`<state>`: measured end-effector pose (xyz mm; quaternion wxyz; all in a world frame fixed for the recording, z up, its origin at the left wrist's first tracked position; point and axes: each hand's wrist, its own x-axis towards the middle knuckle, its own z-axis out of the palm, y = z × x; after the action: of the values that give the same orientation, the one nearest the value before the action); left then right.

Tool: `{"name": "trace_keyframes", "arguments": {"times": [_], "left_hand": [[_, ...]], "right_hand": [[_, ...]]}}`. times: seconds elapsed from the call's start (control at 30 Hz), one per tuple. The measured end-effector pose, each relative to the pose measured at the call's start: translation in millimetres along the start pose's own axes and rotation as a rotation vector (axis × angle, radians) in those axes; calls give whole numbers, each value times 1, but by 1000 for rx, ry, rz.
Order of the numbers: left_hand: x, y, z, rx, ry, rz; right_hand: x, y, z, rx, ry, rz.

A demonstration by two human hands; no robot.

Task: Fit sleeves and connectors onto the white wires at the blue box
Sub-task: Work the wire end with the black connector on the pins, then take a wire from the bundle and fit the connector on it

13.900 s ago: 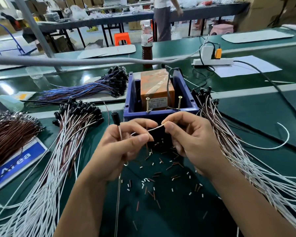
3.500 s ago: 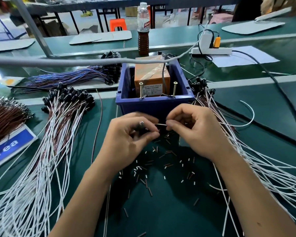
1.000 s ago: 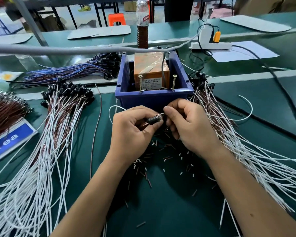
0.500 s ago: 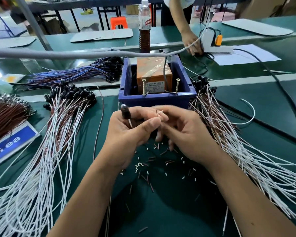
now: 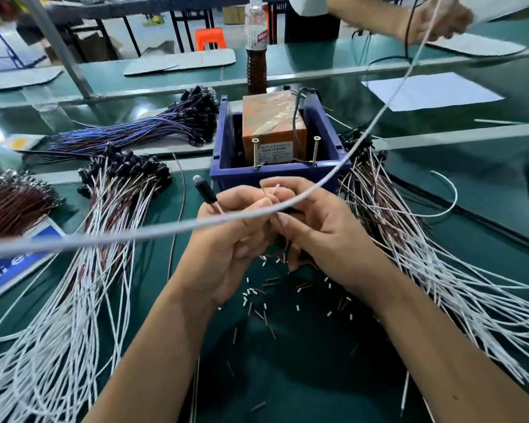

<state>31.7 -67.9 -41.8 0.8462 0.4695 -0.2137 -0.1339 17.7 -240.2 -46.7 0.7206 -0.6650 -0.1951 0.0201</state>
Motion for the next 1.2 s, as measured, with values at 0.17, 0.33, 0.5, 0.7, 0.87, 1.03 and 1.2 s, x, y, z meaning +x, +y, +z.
{"name": "trace_keyframes", "arguments": {"times": [0.17,0.33,0.5,0.7,0.87,1.03,1.2], "left_hand": [[-2,1,3,-13,-60,-40],[0,2,4,-3,-37,-60],[1,-1,0,22,8,-106],[1,-4,5,59,15,-110],[1,-1,10,80,44,-88],[2,1,11,71,39,7],[4,11,3,-95,79,116]], "right_hand": [[-1,0,0,-78,-71,21],[-2,-2,1,-67,-66,5],[-3,0,2,-64,-61,-22],[-1,2,1,-78,2,-119],[-1,5,2,-135,132,-153],[1,6,3,-179,262,-141],[6,2,-11,-71,481,-206]]}}
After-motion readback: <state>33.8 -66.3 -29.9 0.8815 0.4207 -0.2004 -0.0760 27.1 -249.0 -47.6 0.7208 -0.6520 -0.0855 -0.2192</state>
